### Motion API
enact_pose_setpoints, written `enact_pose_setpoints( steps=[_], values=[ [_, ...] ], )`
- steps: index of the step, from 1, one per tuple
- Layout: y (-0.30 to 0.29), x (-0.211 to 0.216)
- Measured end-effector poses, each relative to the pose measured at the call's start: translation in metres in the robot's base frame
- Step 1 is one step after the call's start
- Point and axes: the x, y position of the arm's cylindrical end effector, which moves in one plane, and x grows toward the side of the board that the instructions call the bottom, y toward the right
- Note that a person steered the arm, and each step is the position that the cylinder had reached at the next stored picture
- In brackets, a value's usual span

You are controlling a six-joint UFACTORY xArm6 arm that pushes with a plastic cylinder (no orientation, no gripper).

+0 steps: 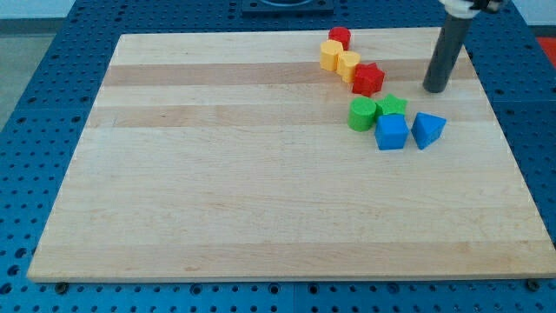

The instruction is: Adjust the red star heart with green circle in a diagonal line

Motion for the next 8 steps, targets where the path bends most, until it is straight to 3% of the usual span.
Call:
enact_pose_setpoints(
  steps=[3,4,6,8],
  values=[
    [-0.108,-0.005],
    [-0.114,-0.005],
    [-0.023,-0.011],
    [-0.053,-0.047]
  ],
)
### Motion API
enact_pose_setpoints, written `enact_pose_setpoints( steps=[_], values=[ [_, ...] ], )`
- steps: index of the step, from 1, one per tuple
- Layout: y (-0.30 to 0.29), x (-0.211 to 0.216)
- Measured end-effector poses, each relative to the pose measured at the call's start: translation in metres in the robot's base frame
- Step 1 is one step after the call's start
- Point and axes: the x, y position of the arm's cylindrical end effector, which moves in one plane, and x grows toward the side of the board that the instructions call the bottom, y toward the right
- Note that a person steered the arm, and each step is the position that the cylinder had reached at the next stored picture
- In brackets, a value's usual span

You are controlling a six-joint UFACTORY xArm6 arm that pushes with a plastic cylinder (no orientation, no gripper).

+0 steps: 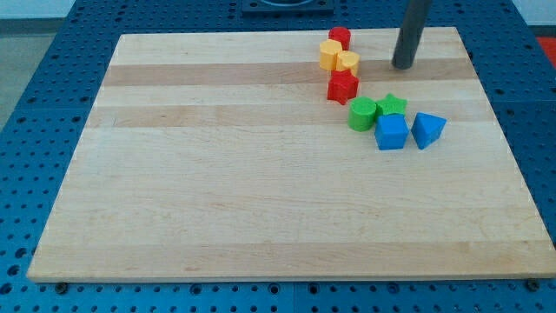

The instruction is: Adjust the red star heart with green circle in a diagonal line

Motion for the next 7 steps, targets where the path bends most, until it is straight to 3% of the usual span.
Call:
enact_pose_setpoints(
  steps=[4,6,7],
  values=[
    [-0.084,0.022],
    [0.0,0.027],
    [0.013,0.061]
  ],
)
